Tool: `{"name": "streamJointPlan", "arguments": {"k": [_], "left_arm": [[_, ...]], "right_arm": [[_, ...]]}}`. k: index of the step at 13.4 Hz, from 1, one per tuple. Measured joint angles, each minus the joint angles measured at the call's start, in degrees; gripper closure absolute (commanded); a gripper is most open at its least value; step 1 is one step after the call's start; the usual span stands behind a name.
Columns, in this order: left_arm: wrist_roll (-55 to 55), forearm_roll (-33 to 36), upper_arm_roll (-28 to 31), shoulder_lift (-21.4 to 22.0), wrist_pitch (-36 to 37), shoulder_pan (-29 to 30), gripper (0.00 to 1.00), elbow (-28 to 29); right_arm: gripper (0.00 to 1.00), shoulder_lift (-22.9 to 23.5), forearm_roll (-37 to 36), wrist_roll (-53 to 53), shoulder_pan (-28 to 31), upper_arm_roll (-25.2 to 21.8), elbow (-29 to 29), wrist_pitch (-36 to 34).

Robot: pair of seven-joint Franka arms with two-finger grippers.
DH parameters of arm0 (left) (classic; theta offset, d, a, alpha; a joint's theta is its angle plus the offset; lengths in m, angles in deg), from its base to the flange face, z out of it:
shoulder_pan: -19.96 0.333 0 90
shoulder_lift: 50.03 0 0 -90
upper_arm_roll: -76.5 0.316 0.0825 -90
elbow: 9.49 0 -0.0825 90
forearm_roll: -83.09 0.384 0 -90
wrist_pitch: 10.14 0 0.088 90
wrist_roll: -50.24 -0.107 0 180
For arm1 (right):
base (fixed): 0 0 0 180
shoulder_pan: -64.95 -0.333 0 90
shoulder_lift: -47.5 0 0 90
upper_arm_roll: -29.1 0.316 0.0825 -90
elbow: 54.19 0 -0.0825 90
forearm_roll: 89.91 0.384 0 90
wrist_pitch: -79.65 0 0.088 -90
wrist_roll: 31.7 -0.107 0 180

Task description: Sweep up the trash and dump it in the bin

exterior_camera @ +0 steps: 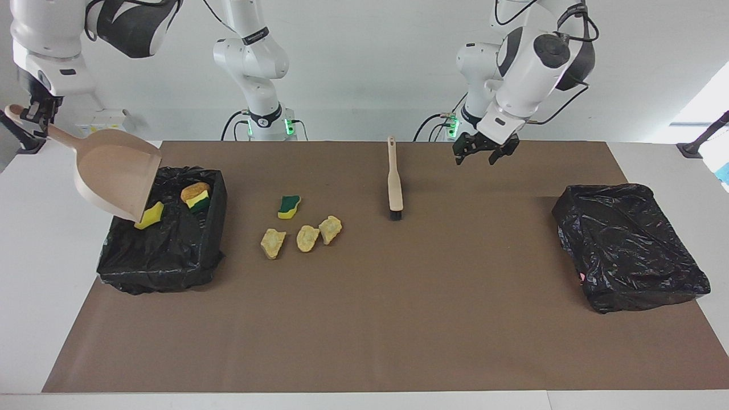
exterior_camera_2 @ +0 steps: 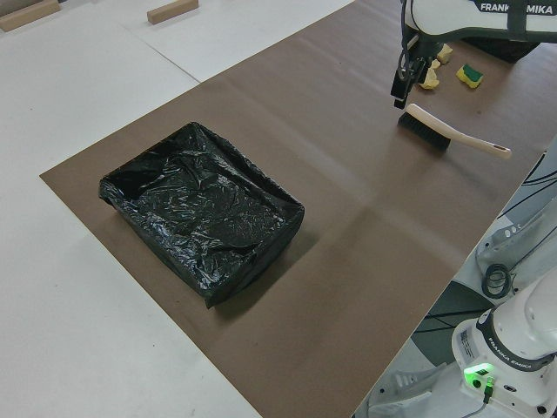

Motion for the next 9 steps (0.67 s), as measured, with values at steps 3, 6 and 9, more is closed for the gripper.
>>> {"name": "streamJointPlan", "arguments": {"k": [3, 6, 9], "left_arm": [[-11.9, 0.8, 0.1, -0.1, 1.0, 8.7, 0.00, -1.9], [-14.6, 2.3, 0.0, -3.1, 7.2, 12.4, 0.00, -11.6], [-14.6, 3.9, -0.3, -11.2, 11.4, 12.5, 0.00, -24.4]], "right_arm": [[1.00, -0.7, 8.1, -13.9, -4.0, 0.6, 0.9, -6.4], [1.00, -2.2, 14.3, -36.0, -12.3, 1.2, 3.2, -8.4], [1.00, -1.2, 19.5, -64.0, -21.4, 1.5, 3.6, -8.0]]}}
